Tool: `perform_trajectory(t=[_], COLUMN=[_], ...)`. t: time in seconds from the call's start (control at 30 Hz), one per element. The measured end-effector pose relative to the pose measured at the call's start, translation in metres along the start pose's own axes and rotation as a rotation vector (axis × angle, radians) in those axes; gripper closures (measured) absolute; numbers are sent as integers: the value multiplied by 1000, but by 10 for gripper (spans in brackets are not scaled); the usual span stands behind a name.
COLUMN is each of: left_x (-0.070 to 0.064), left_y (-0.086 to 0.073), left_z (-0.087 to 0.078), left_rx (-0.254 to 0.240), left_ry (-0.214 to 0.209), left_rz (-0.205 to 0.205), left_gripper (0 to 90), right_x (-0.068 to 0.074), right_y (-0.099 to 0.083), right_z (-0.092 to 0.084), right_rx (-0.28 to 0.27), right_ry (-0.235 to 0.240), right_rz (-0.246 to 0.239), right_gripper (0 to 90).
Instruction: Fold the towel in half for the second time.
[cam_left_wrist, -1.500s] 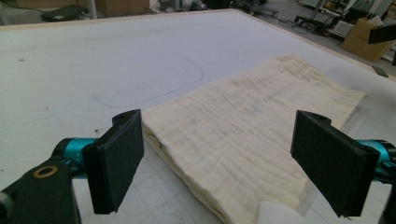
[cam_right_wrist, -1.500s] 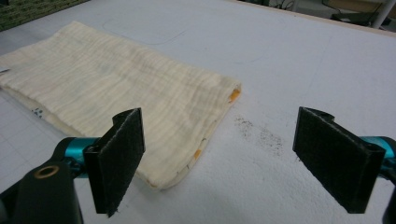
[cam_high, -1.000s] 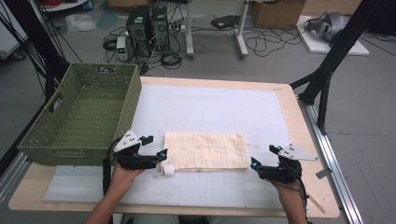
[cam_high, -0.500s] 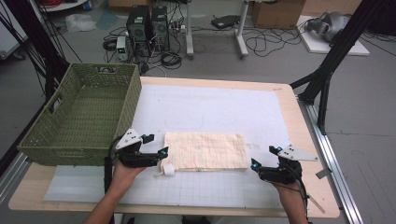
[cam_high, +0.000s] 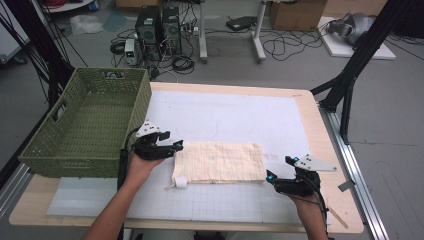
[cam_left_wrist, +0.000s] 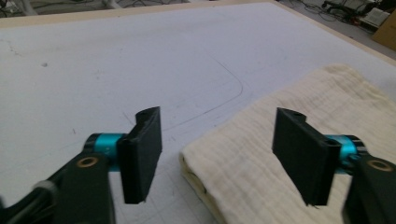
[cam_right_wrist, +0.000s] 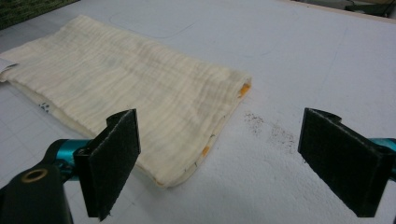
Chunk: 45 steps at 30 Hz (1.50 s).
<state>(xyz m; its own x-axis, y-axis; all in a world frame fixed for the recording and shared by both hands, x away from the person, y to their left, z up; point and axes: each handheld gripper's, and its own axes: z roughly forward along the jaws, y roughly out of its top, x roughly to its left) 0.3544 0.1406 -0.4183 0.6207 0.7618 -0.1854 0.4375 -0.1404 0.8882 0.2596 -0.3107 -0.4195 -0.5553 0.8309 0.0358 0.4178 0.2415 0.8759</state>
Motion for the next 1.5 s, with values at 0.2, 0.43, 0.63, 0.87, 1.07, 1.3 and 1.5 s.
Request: perform_trajectory(t=[0.2, 0.43, 0.63, 0.87, 1.07, 1.3, 1.5], left_x=[5, 9, 9, 10, 5, 7, 8], left_y=[1, -7, -13, -14, -15, -15, -15], left_z=[17, 34, 42, 42, 44, 43, 41], left_rx=[46, 126, 185, 206, 200, 195, 179], left_ry=[13, 57, 69, 72, 51, 41, 31], left_rz=[-3, 0, 34, 52, 83, 69, 52], left_gripper=[392, 413, 509, 658, 827, 842, 839], right_x=[0, 0, -1, -1, 0, -8, -15], right_y=[-1, -1, 0, 0, 4, 19, 40], right_z=[-1, 0, 3, 10, 17, 31, 56], right_rx=[3, 4, 9, 28, 27, 28, 64], right_ry=[0, 4, 13, 19, 31, 61, 56], right_rz=[10, 11, 7, 1, 10, 47, 15], right_gripper=[122, 123, 126, 128, 128, 121, 113])
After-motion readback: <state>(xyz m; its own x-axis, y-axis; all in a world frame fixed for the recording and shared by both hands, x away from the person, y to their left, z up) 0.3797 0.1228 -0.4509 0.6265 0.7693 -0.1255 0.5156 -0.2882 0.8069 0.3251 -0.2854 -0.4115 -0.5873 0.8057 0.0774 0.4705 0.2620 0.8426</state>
